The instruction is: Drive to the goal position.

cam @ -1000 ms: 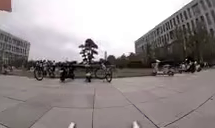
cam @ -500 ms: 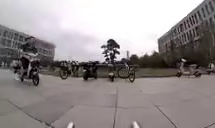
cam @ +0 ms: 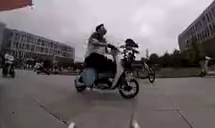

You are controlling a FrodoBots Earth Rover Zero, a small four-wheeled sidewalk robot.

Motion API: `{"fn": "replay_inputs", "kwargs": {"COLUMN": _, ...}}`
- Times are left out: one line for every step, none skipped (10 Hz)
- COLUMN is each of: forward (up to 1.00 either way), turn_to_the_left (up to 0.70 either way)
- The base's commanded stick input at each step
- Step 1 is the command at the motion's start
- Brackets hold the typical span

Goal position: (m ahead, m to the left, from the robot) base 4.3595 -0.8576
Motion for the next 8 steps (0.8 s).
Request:
{"fn": "replay_inputs", "kwargs": {"forward": 0.00, "turn_to_the_left": 0.45}}
{"fn": "replay_inputs", "kwargs": {"forward": 0.00, "turn_to_the_left": 0.45}}
{"fn": "replay_inputs", "kwargs": {"forward": 0.00, "turn_to_the_left": 0.45}}
{"fn": "replay_inputs", "kwargs": {"forward": 0.30, "turn_to_the_left": 0.33}}
{"fn": "replay_inputs", "kwargs": {"forward": 0.45, "turn_to_the_left": 0.17}}
{"fn": "replay_inputs", "kwargs": {"forward": 0.45, "turn_to_the_left": 0.00}}
{"fn": "replay_inputs", "kwargs": {"forward": 0.45, "turn_to_the_left": 0.00}}
{"fn": "replay_inputs", "kwargs": {"forward": 0.45, "turn_to_the_left": 0.00}}
